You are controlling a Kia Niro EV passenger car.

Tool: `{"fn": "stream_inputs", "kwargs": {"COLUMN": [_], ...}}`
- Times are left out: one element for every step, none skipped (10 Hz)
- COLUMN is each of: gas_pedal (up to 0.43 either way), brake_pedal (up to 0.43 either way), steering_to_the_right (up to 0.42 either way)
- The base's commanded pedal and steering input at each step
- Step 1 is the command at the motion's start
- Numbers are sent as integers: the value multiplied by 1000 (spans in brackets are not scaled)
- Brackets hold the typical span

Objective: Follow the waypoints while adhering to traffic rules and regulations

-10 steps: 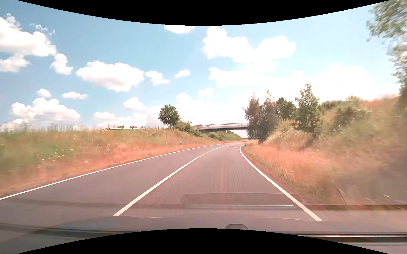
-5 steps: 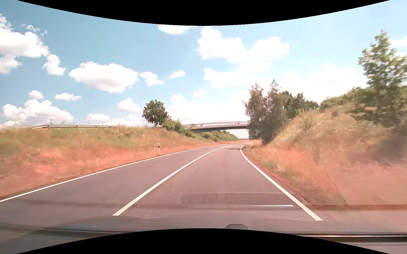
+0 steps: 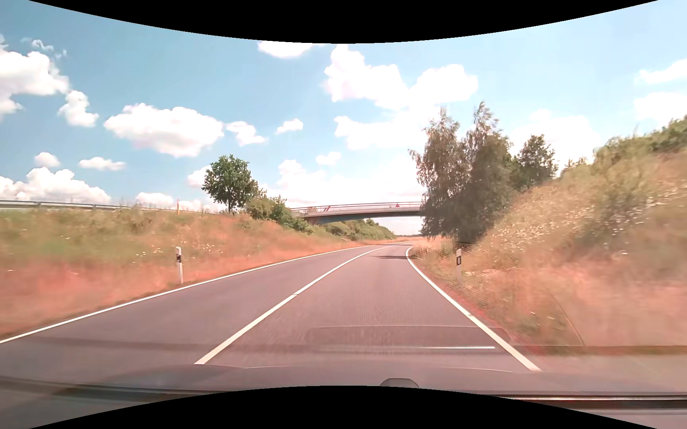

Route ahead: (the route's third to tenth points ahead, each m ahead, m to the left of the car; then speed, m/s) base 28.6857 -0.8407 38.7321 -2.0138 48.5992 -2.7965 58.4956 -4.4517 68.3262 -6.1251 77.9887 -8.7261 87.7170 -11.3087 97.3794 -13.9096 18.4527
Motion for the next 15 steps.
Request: {"fn": "stream_inputs", "kwargs": {"gas_pedal": [157, 157, 157, 157, 157, 157, 157, 157, 157, 157, 157, 157, 157, 157, 157], "brake_pedal": [0, 0, 0, 0, 0, 0, 0, 0, 0, 0, 0, 0, 0, 0, 0], "steering_to_the_right": [12, 12, 12, 12, 13, 13, 13, 13, 13, 13, 13, 13, 13, 13, 13]}}
